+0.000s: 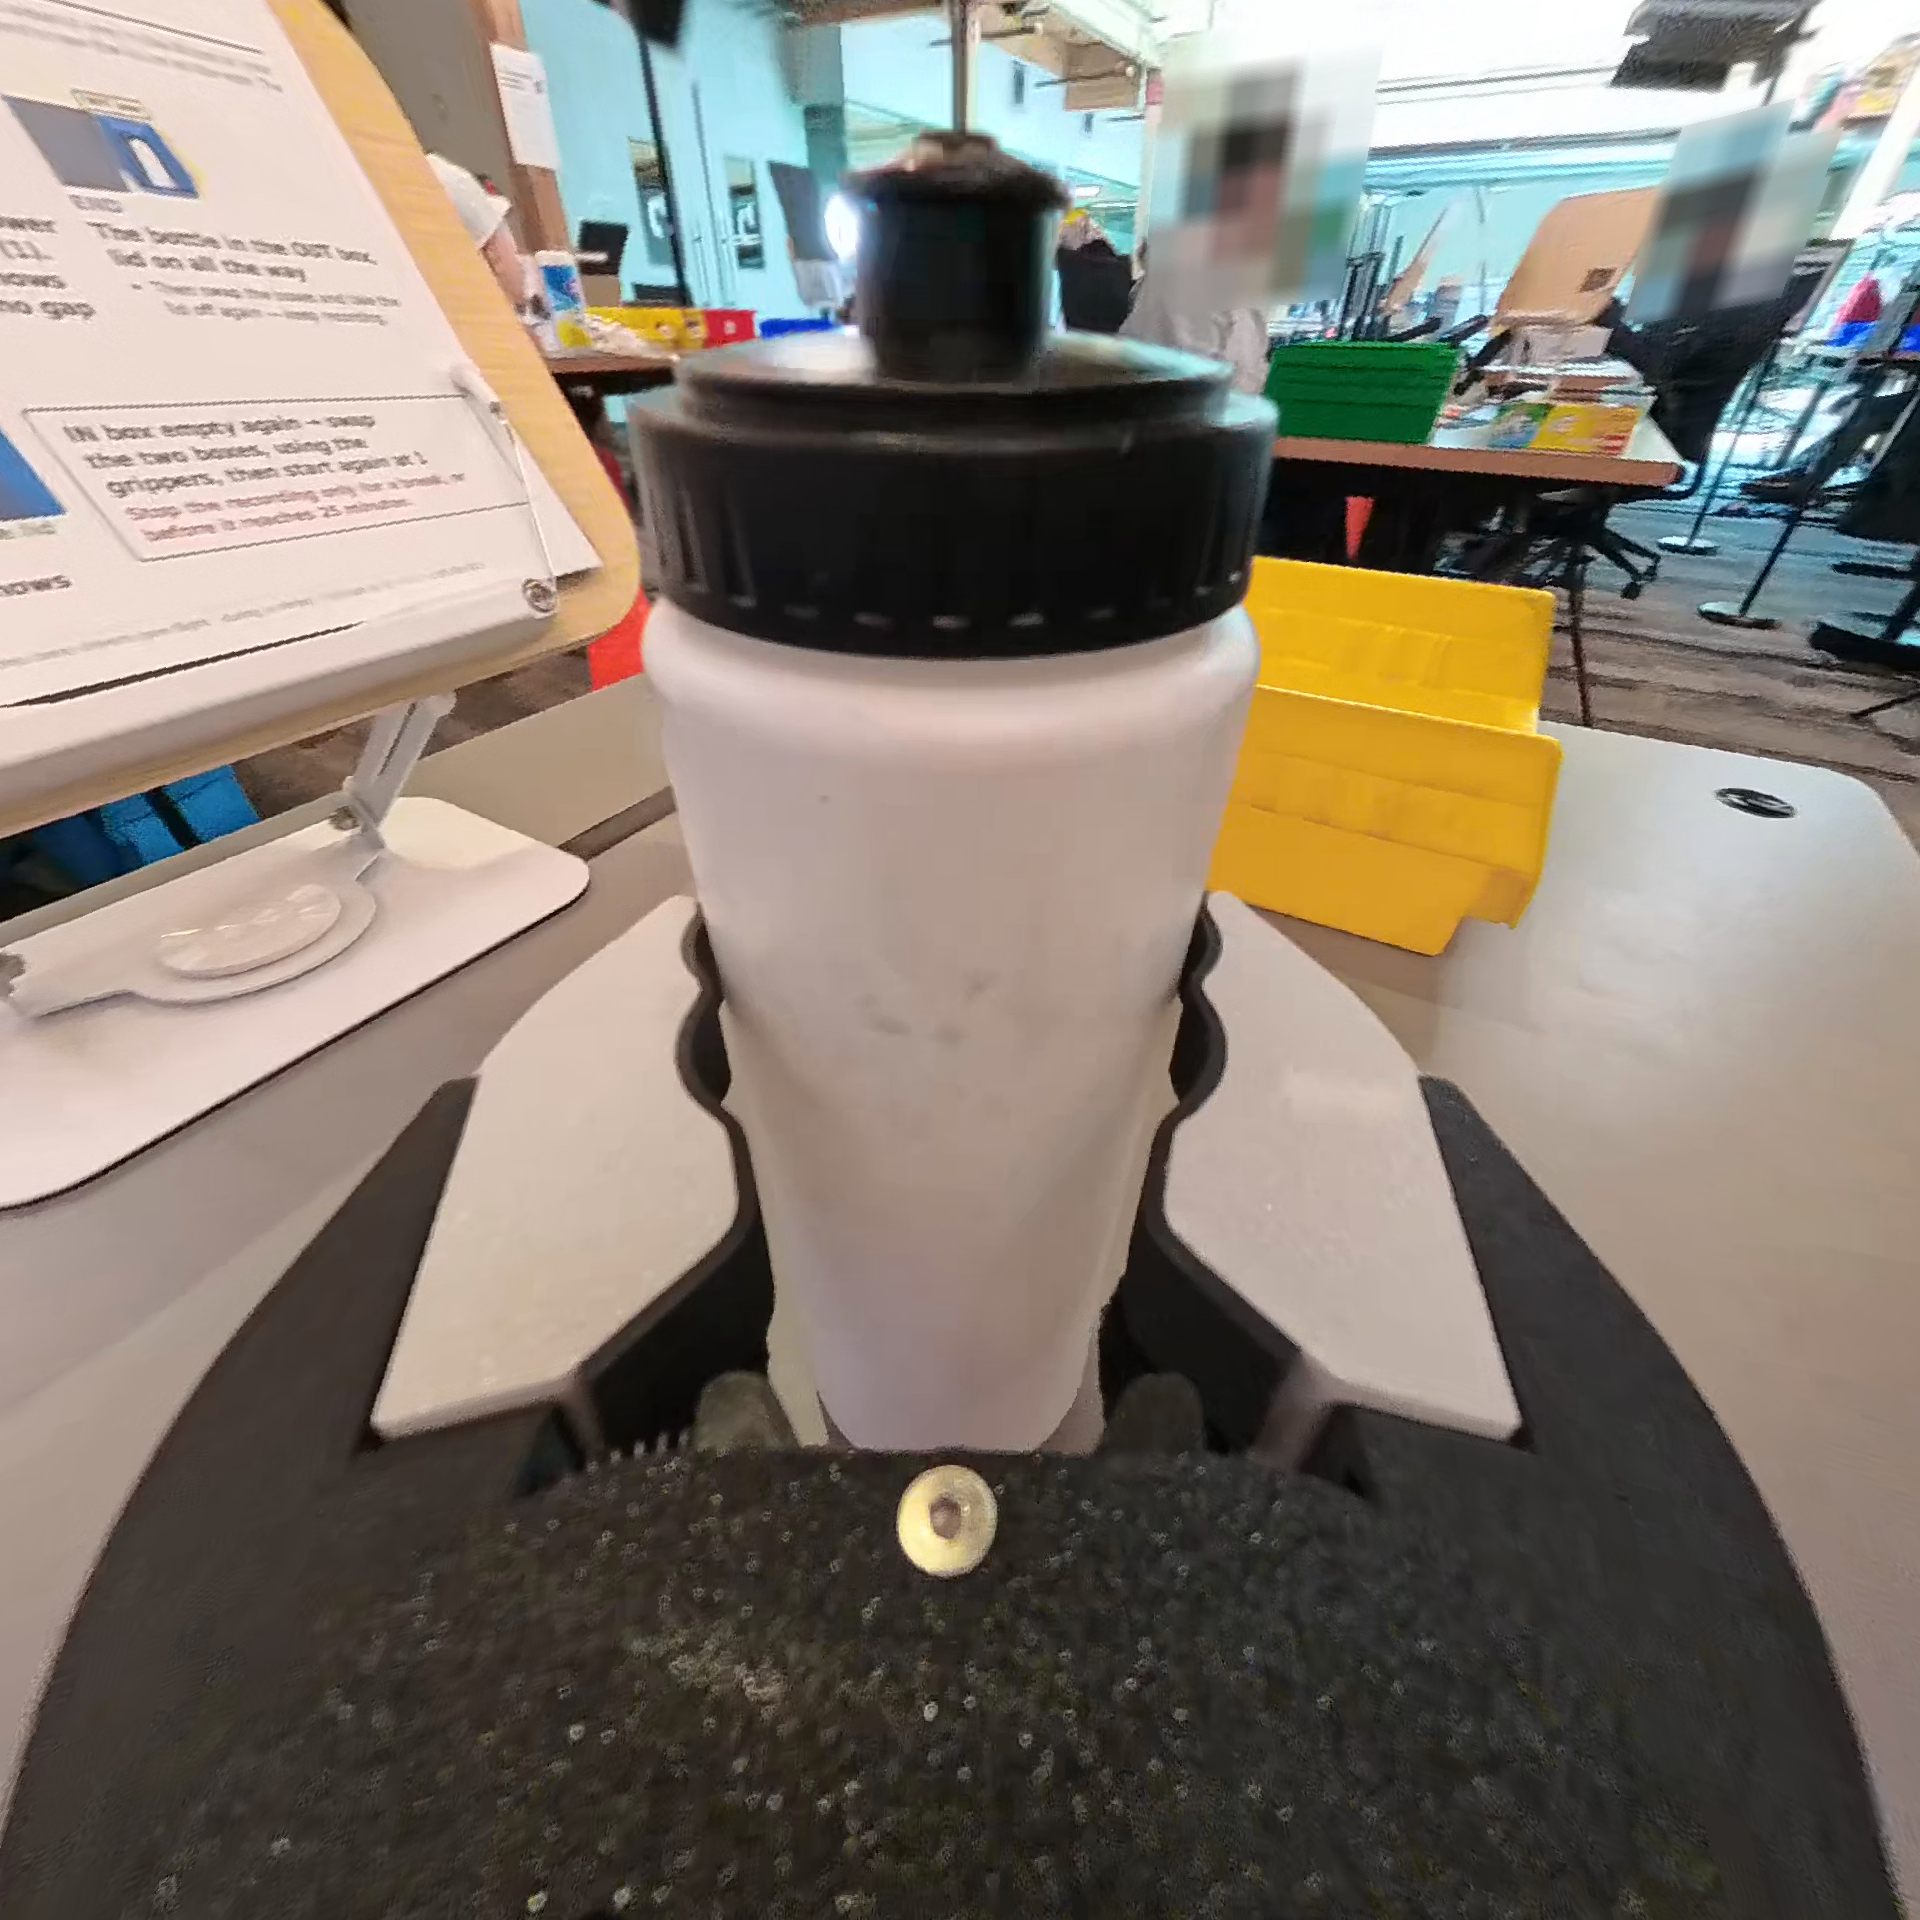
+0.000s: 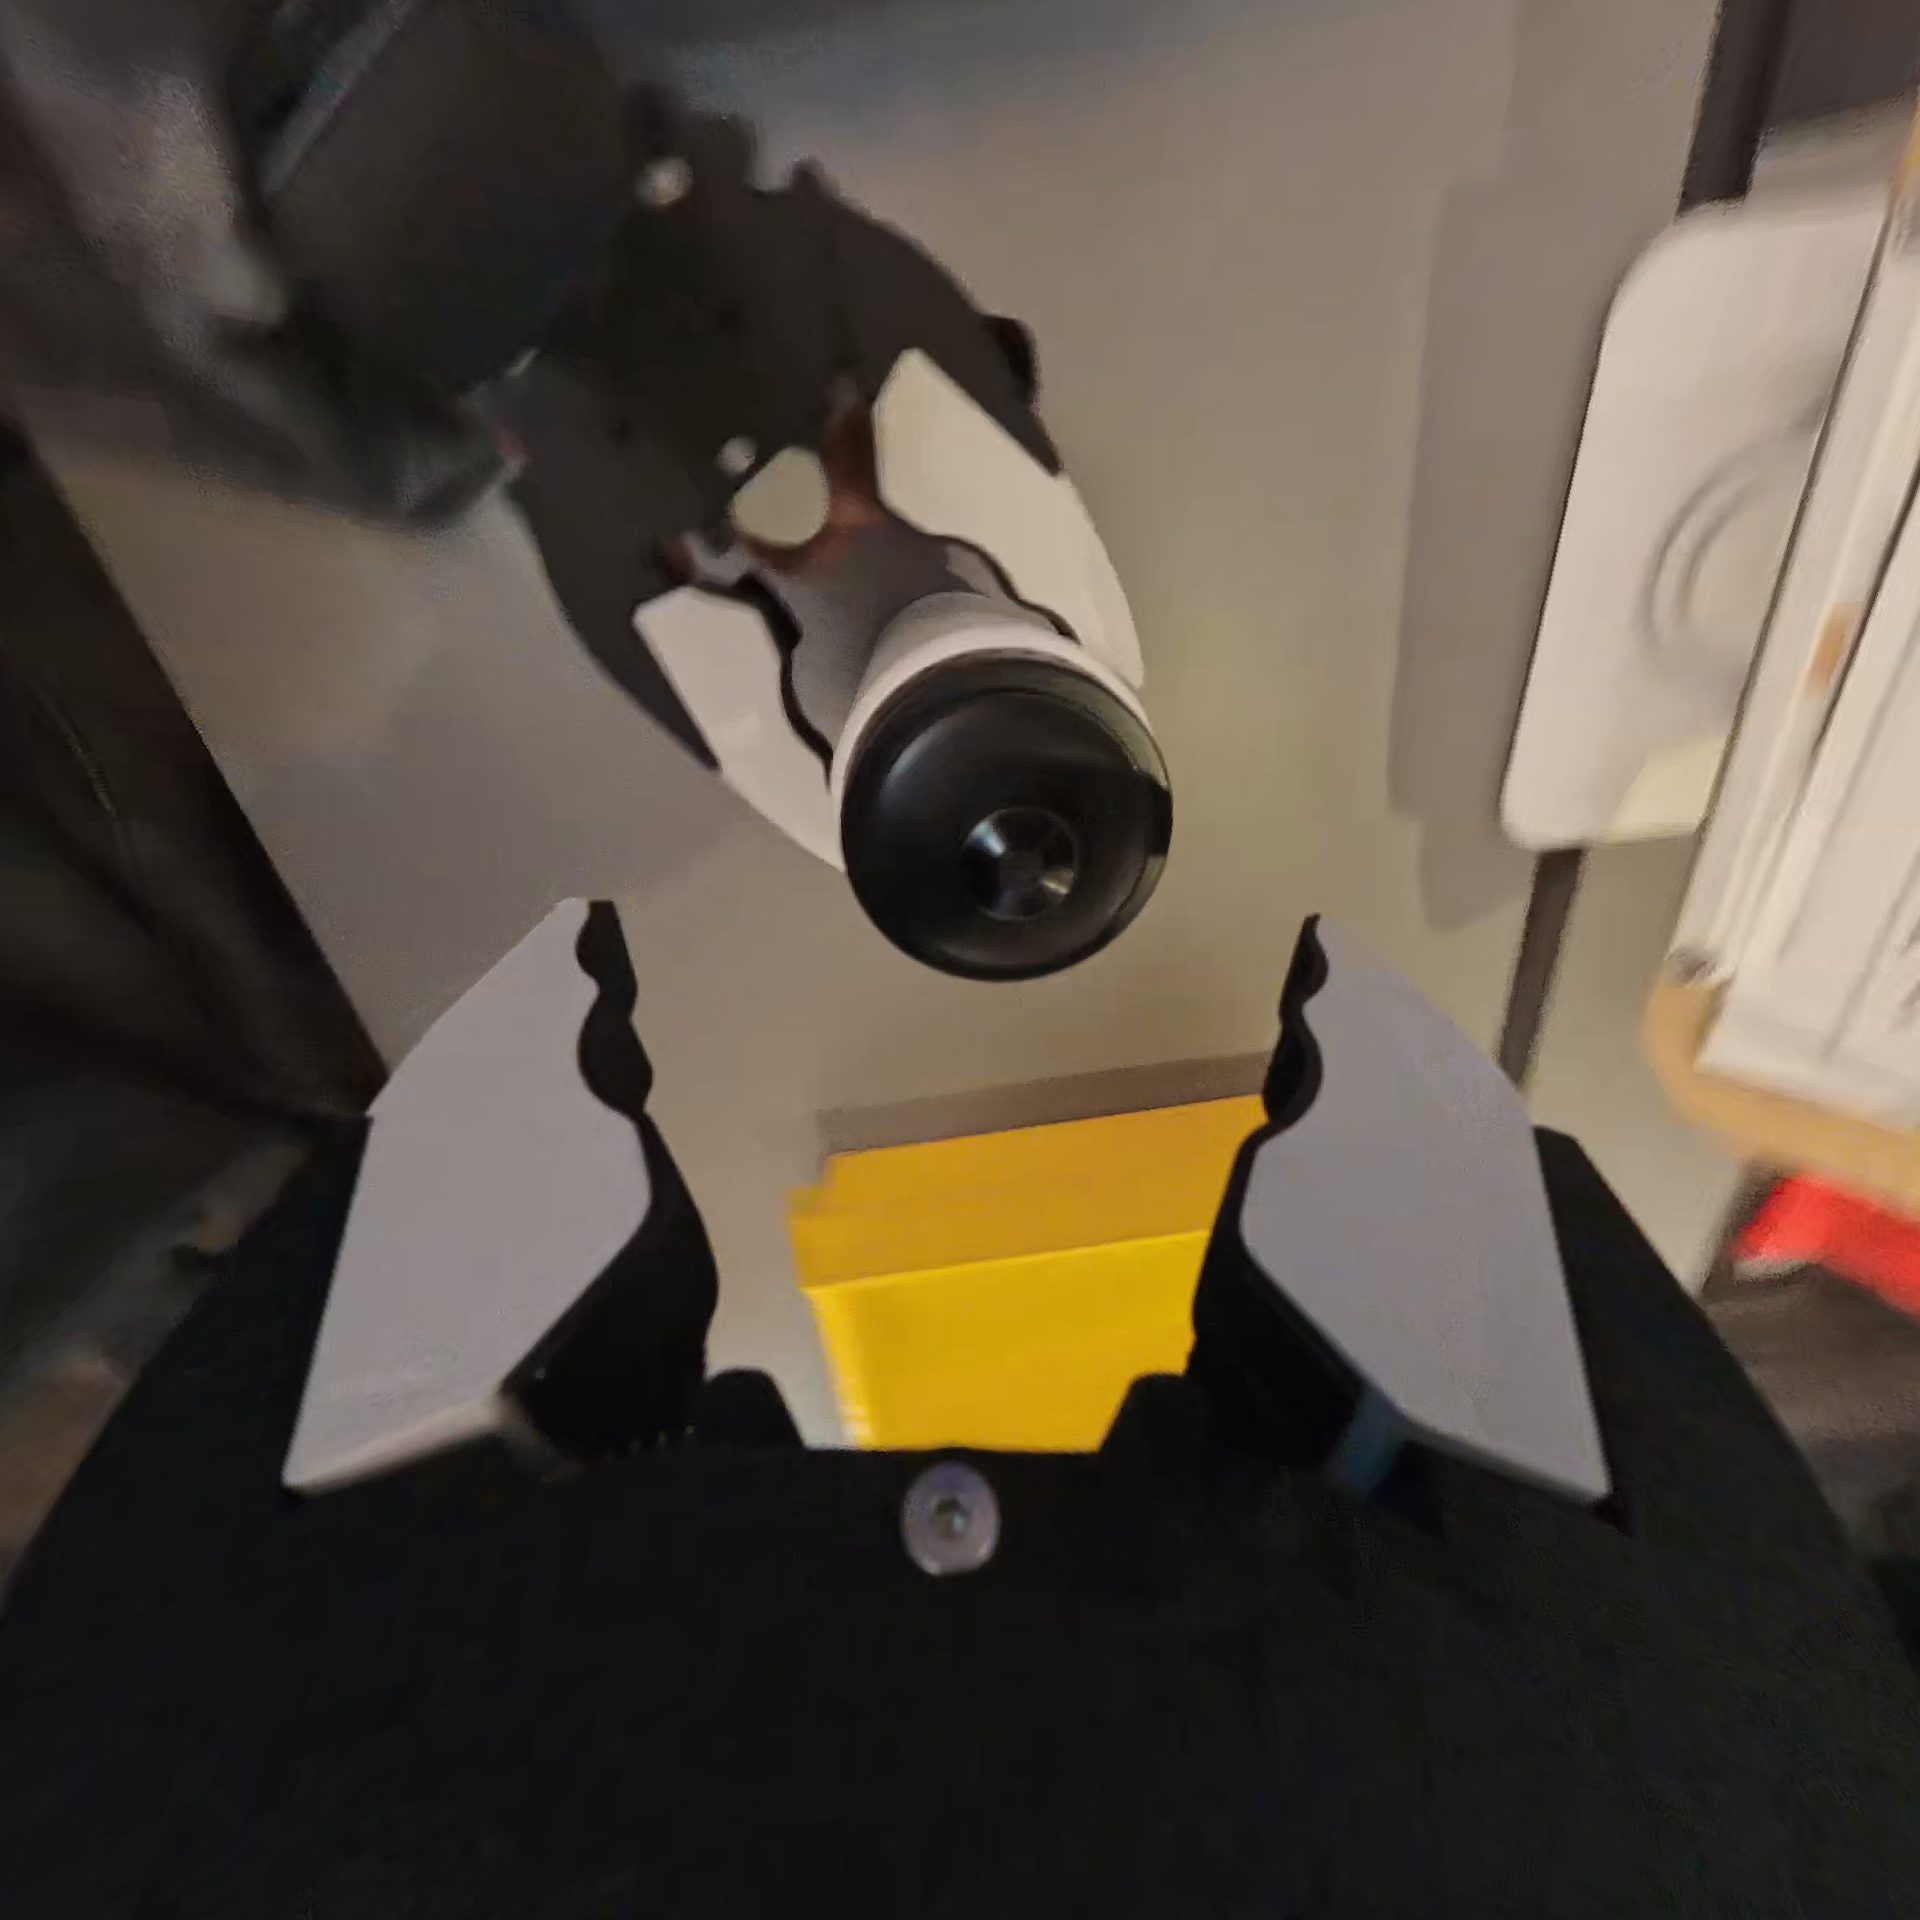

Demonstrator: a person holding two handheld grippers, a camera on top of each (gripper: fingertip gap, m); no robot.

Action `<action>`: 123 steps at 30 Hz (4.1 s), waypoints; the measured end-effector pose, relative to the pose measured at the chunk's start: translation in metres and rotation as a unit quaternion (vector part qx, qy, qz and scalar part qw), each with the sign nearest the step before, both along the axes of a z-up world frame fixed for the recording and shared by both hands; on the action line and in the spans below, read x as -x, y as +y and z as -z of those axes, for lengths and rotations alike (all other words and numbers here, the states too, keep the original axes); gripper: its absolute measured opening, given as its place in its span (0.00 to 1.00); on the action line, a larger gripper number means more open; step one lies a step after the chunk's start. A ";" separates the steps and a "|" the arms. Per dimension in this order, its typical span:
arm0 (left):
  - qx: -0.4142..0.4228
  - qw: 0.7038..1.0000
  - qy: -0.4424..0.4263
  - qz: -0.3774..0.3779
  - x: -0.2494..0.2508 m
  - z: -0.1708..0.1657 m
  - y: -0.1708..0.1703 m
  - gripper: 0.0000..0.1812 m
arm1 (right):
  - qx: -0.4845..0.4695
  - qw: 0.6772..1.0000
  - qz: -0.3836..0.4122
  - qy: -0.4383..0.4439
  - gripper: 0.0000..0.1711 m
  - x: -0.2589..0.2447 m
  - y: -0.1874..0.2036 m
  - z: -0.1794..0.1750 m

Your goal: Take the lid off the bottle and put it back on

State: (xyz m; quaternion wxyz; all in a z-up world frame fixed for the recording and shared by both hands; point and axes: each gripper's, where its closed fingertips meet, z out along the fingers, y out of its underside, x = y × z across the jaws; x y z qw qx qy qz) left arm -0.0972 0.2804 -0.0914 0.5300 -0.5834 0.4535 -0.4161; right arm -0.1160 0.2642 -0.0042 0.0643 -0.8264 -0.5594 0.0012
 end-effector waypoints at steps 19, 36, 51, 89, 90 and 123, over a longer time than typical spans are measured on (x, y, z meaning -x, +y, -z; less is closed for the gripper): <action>0.009 0.998 -0.006 0.055 -0.002 0.001 -0.007 0.46 | -0.007 0.827 -0.561 -0.034 0.43 -0.004 0.012 0.020; 0.013 1.000 -0.002 0.027 -0.002 0.002 -0.005 0.46 | 0.035 0.927 -0.373 -0.008 0.40 0.003 0.008 0.027; 0.012 1.000 0.003 -0.010 -0.004 0.003 -0.005 0.46 | 0.000 0.999 0.051 0.019 0.39 0.007 0.011 0.028; 0.023 0.993 -0.011 0.111 -0.008 0.005 -0.025 0.46 | 0.019 0.858 -0.512 -0.035 0.42 -0.015 -0.002 0.029; 0.025 0.993 -0.012 0.113 -0.008 0.005 -0.025 0.46 | 0.017 0.856 -0.516 -0.036 0.42 -0.016 -0.001 0.031; 0.020 1.000 0.002 0.002 -0.010 0.009 -0.019 0.46 | -0.007 0.996 -0.084 0.042 0.41 -0.010 -0.007 0.031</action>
